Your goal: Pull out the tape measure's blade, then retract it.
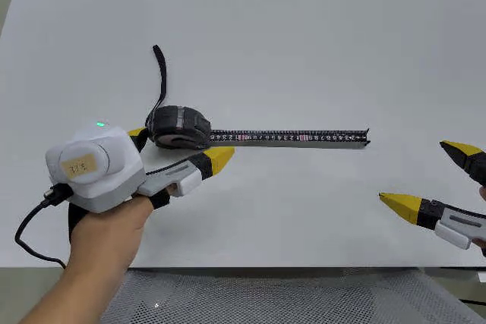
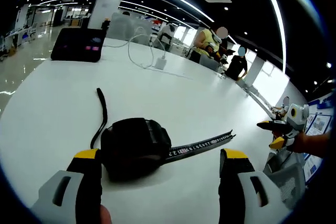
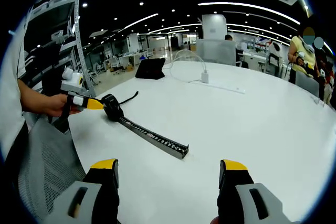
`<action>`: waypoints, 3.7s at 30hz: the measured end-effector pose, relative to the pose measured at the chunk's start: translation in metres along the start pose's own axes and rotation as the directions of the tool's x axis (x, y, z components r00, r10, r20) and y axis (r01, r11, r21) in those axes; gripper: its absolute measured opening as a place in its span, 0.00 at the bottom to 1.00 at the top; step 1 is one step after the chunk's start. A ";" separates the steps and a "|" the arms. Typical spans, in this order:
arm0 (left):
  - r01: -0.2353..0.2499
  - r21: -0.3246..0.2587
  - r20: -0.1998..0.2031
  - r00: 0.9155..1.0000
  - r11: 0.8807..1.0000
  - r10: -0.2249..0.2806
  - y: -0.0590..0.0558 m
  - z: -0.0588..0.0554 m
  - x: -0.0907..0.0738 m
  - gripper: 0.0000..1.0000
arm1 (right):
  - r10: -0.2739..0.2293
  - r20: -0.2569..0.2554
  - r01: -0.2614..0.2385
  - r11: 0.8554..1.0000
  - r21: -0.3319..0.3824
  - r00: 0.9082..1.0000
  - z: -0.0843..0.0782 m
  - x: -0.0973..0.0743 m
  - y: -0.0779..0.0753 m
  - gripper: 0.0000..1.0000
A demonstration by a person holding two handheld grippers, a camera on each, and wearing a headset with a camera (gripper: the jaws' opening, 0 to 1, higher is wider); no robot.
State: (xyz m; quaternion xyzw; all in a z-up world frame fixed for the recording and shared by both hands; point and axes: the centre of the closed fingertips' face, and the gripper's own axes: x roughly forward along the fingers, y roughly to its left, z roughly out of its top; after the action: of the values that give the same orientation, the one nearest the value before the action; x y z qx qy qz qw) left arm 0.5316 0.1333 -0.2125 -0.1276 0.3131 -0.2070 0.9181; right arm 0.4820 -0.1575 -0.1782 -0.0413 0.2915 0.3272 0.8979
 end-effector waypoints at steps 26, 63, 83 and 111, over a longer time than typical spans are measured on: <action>-0.163 0.001 0.011 0.987 0.987 0.163 0.011 -0.002 0.010 0.81 | 0.091 -0.146 -0.119 0.973 -0.200 0.985 -0.003 0.026 -0.017 0.56; -0.303 -0.059 0.002 0.953 0.951 0.304 0.033 -0.001 0.016 0.63 | 0.214 -0.398 -0.386 0.821 -0.421 0.892 -0.008 0.073 -0.018 0.34; -0.302 -0.059 0.002 0.953 0.951 0.303 0.036 -0.002 0.017 0.60 | 0.234 -0.507 -0.491 0.740 -0.460 0.829 -0.018 0.090 -0.018 0.25; -0.304 -0.069 -0.006 0.952 0.950 0.305 0.036 -0.003 0.018 0.60 | 0.213 -0.613 -0.565 0.681 -0.465 0.761 -0.034 0.100 -0.024 0.11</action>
State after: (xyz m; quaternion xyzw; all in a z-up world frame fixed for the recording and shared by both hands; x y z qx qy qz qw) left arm 0.5534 0.1562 -0.2367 -0.1098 0.3336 -0.0518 0.9349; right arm 0.5420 -0.1291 -0.2642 -0.3565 0.3946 0.5720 0.6245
